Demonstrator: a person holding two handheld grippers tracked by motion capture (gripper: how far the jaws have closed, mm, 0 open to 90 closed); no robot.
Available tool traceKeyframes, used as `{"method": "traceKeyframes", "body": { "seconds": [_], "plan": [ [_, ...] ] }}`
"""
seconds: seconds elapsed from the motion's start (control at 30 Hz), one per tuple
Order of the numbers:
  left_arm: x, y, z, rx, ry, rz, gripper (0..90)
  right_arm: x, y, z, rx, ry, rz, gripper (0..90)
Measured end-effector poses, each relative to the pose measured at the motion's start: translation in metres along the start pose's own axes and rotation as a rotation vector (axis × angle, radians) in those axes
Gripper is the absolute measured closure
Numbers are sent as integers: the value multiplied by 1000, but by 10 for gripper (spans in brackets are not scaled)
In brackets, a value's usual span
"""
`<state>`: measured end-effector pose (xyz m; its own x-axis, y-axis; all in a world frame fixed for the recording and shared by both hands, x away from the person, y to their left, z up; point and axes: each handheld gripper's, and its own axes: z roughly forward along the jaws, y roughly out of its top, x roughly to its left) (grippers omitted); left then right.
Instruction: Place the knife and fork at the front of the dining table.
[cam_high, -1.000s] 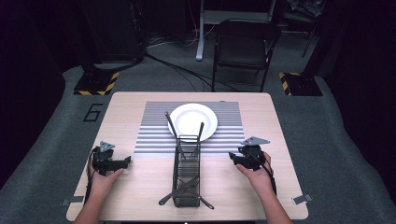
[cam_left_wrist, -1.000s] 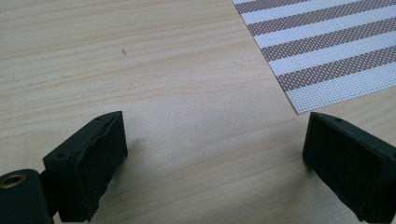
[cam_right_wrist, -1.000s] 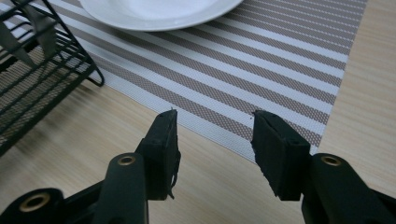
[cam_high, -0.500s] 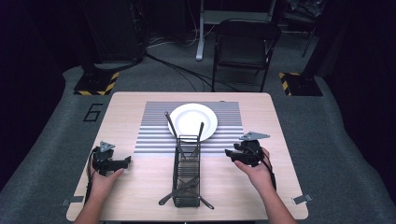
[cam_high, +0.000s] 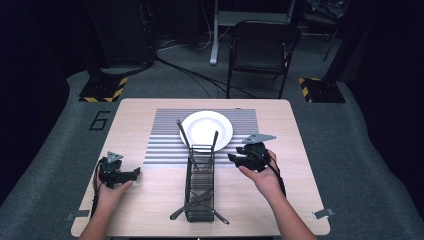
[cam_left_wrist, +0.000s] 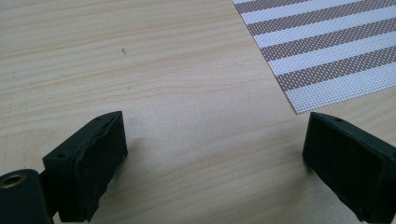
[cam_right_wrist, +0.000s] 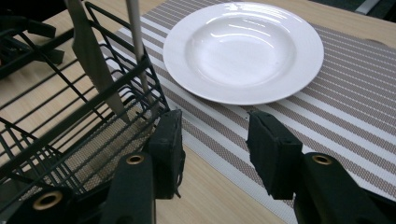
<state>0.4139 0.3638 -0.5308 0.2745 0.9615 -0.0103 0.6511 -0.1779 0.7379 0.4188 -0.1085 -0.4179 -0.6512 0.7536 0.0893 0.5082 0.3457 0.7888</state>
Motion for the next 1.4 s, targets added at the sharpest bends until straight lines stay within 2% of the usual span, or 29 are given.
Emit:
{"method": "traceKeyframes", "body": {
  "seconds": [0.07,0.2,0.47,0.8,1.07,1.4],
  "plan": [
    [0,0,0,0,0,1,62,3,5,0,-8,5,-10,574],
    [0,0,0,0,0,0,62,7,14,-1,-17,22,0,595],
    [0,0,0,1,0,1,62,17,29,2,-15,52,-28,604],
    [0,0,0,0,0,0,61,26,38,11,-15,78,-45,621],
    [0,0,0,1,-4,4,61,32,42,17,-21,90,-60,676],
    [0,1,0,5,-8,7,61,31,45,25,-36,94,-37,705]
  ]
}}
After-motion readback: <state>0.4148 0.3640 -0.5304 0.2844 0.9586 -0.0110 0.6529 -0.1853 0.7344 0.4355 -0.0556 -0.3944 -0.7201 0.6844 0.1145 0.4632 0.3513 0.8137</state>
